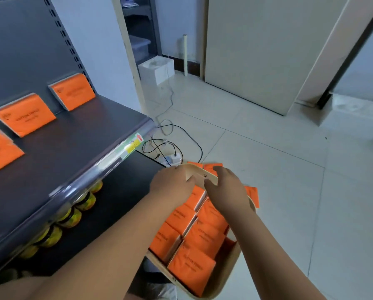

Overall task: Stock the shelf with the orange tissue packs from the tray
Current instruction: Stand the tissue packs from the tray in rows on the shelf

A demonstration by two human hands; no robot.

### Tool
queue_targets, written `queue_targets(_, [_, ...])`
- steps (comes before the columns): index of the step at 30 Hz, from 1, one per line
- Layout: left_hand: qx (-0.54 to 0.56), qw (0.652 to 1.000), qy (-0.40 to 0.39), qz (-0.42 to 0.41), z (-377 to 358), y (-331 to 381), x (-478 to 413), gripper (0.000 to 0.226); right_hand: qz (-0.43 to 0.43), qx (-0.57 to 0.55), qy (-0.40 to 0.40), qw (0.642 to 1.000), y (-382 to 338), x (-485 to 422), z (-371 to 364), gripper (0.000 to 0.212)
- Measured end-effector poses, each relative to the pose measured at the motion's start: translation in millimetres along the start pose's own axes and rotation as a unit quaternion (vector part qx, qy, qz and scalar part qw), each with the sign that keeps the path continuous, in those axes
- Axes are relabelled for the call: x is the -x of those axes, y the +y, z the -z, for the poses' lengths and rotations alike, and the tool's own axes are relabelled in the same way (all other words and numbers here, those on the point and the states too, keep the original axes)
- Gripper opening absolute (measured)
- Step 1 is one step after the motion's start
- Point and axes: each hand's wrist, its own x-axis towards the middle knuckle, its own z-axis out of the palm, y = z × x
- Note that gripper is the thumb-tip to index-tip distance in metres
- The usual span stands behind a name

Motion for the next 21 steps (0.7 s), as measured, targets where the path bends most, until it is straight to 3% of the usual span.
queue_targets(11, [-0.025,0.995,-0.094,-0.012,-68,-13,-16,0.035,-0.055,0.06,-0.004,0.997,53,-8,-28,0.028])
queue_targets(21, [0.028,0.977,-0.207,-0.031,-122,-12,-18,0.041,-0.081,0.071,-0.078,0.991,81,-12,-62,0.049])
